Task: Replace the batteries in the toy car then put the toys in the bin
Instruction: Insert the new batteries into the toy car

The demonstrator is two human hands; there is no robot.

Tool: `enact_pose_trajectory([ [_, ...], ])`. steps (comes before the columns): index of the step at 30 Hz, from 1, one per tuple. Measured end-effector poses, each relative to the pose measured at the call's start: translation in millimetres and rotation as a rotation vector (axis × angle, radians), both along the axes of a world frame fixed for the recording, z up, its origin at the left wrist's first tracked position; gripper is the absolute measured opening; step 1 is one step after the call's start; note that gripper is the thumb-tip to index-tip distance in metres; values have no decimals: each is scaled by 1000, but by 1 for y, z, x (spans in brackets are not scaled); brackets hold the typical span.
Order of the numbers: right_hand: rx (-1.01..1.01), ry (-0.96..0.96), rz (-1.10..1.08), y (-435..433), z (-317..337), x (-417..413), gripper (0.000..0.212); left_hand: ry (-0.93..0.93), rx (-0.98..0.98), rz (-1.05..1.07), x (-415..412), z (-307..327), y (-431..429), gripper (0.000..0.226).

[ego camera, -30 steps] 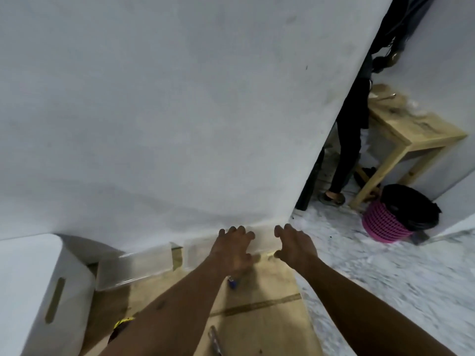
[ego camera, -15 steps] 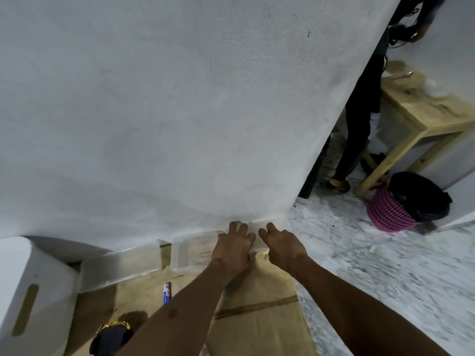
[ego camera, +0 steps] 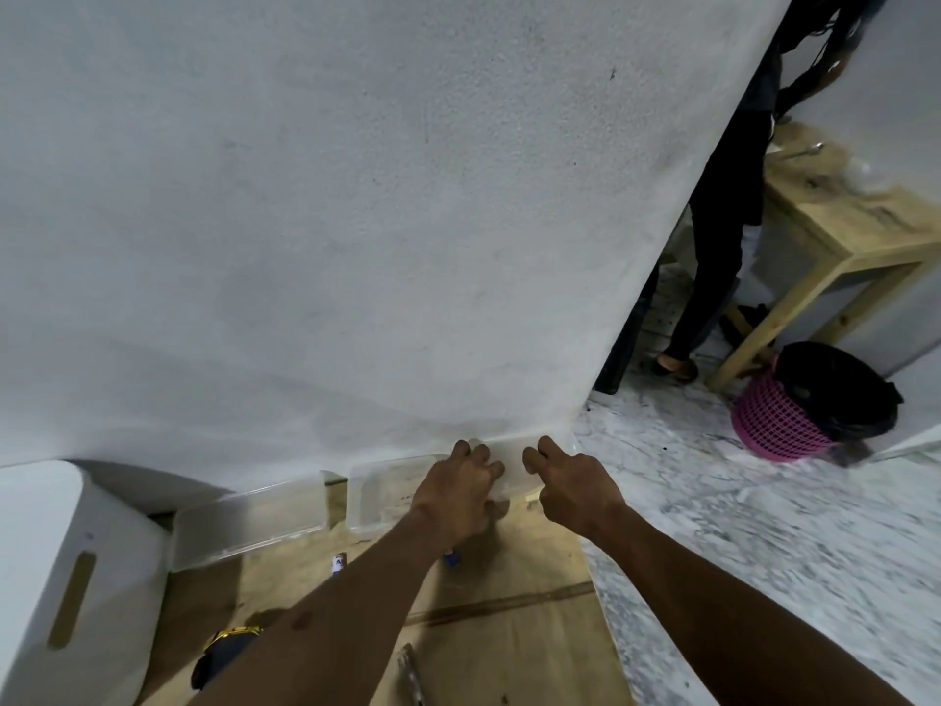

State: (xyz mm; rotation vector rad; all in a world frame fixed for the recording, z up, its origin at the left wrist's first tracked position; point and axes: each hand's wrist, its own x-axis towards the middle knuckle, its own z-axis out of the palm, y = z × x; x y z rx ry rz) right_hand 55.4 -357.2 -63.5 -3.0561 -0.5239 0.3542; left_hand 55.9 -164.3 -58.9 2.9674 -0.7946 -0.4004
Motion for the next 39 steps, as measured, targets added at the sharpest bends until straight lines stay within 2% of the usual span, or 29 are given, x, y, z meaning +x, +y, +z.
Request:
enact_pose_trajectory([
  [4, 2, -25, -37, -10, 7, -4, 36, 28, -45, 2, 8, 12, 9, 43],
  [6, 68, -47, -63, -18, 12, -8, 45, 33, -109, 44, 11, 19, 12, 39],
  [8, 184, -158, -92, -26, 15, -13, 48, 46, -213, 119, 12, 24, 16, 36],
  [11, 356, -373, -77, -34, 15, -23, 30, 49, -406, 232, 17, 26, 22, 36],
  [13, 407, -416, 25, -31, 15, -25, 20, 48, -474, 275, 21, 27, 23, 40],
  [15, 371, -365, 125, -23, 14, -16, 24, 62, -529, 313, 25, 28, 22, 39],
  [18, 210, -148, 195, 0, 16, 11, 30, 95, -585, 373, 29, 24, 21, 35],
  [22, 66, -38, 335, 26, 16, 39, 27, 105, -628, 390, 30, 20, 21, 30],
  [26, 105, 101, 310, 33, 3, 42, 26, 120, -676, 385, 28, 21, 21, 28],
  [29, 206, 104, 237, 29, 2, 33, 27, 121, -698, 378, 25, 24, 22, 27],
  [32, 318, -56, 225, 13, 7, 15, 21, 98, -679, 355, 19, 27, 21, 30],
  [36, 539, -446, 322, -5, 21, -19, 7, 96, -519, 299, 4, 27, 19, 35],
  [37, 556, -484, 308, -7, 27, -22, 8, 108, -466, 270, 0, 25, 18, 37],
  [39, 507, -441, 235, -14, 32, -21, 18, 117, -347, 198, -6, 20, 17, 38],
])
